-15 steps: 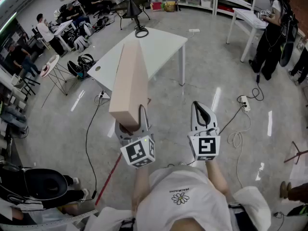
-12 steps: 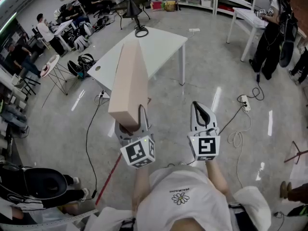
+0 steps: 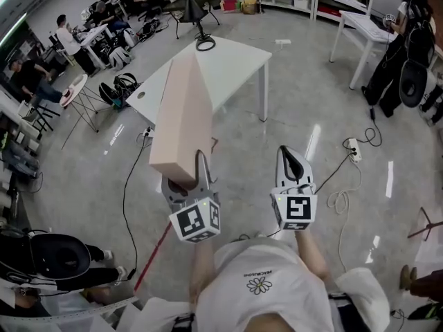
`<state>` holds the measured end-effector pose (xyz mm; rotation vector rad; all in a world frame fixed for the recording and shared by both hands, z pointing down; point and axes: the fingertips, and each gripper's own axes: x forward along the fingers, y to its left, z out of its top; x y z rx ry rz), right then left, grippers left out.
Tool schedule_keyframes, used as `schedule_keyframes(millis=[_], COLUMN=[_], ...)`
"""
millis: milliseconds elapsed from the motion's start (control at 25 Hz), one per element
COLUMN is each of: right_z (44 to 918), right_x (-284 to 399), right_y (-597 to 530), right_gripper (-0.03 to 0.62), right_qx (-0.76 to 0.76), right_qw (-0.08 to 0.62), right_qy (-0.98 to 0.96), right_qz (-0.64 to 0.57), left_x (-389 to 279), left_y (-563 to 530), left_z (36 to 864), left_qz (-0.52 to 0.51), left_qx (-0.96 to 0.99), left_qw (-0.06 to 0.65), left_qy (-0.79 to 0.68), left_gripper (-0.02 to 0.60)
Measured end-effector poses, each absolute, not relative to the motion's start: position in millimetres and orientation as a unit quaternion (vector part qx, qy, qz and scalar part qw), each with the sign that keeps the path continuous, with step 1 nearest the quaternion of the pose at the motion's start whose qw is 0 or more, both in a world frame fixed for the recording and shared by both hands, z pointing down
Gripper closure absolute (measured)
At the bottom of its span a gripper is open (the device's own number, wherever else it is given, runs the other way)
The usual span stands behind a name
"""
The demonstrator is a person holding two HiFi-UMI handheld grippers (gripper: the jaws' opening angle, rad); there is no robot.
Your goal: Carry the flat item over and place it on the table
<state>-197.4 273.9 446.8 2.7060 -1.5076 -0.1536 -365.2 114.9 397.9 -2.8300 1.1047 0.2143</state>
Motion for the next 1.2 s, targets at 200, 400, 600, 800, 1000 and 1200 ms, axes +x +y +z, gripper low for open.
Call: schedule_keyframes(millis=[200, 400, 600, 800, 1000, 1200], right_z=[456.3, 467.9, 464.3, 462.6, 458.5, 453.1], right_x=[-188.9, -184.0, -171.9, -148.6, -114.3, -57.3], right_y=[276.6, 261.4, 246.5, 221.2, 179.2, 123.6], right_gripper=[0.583, 0.583, 0.583, 0.583, 0.583, 0.583], right_qx=[0.867, 0.855, 0.847, 0.838, 0.832, 0.831], right_qw=[0.011, 0.024, 0.019, 0.022, 0.054, 0.077], right_qy=[-0.496, -0.517, -0.529, -0.544, -0.548, -0.544], right_qz=[-0.037, -0.033, -0.041, -0.045, -0.064, -0.083], left_x=[-360.4, -349.5, -331.4, -307.9, -270.9, -212.9], left_y=[121.1, 110.4, 92.6, 69.1, 21.1, -42.8], left_z=[402.4, 408.4, 402.9, 395.3, 389.0, 382.7], left_qz=[0.067, 0.069, 0.076, 0.089, 0.109, 0.126], left_qx=[-0.926, -0.924, -0.922, -0.920, -0.916, -0.910], left_qw=[0.047, 0.043, 0.048, 0.055, 0.055, 0.053], left_qy=[0.369, 0.373, 0.376, 0.378, 0.383, 0.391], left_gripper=[0.285, 0.285, 0.285, 0.285, 0.285, 0.285])
